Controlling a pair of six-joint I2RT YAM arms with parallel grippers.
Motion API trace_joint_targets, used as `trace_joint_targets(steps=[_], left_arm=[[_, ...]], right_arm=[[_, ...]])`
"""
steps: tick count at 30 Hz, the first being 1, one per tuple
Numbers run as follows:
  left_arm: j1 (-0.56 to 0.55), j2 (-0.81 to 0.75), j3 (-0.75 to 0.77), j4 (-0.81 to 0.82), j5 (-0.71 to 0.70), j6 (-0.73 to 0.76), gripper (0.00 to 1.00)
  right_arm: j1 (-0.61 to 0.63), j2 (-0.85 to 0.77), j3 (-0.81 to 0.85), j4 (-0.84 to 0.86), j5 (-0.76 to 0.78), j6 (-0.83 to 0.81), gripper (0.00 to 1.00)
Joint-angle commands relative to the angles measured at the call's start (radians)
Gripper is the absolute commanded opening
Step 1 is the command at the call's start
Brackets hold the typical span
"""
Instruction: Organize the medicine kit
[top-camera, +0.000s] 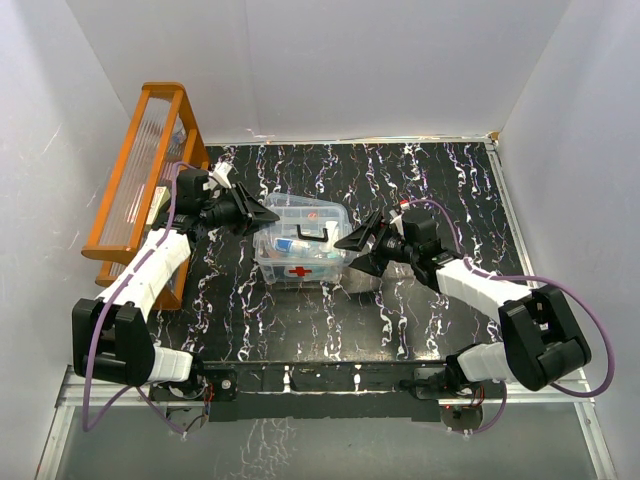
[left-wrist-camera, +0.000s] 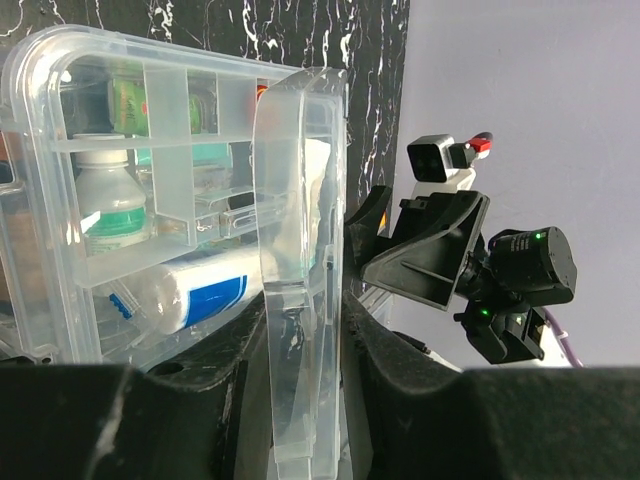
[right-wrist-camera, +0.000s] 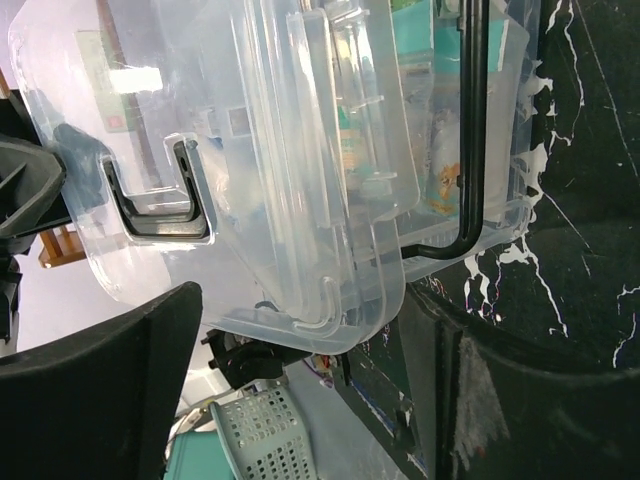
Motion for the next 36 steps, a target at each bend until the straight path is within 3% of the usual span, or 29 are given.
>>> trace_joint_targets(steps=[1,11,26,36], left_arm=[[0.007,-0.005,-0.013,-0.029,0.021,0.011,0.27],[0.006,0.012,-0.023,-0.031,0.097,0.059,0.28],[0.022,-0.023,0.022,-0.061,0.094,0.199,0.31],[0.114,-0.018,0.034,-0.109,0.157,0.263,0.32]], right_arm=[[0.003,-0.041,0.024,0.047,0.013,0.001,0.73],[0.005,-0.165,0.061,-0.113,0.163,-0.091,0.64],[0.031,-0.206,0.067,-0.089,0.177,-0.162,0.64],[0.084,-0.171,0.092,-0.065,0.216,-0.143,0.64]])
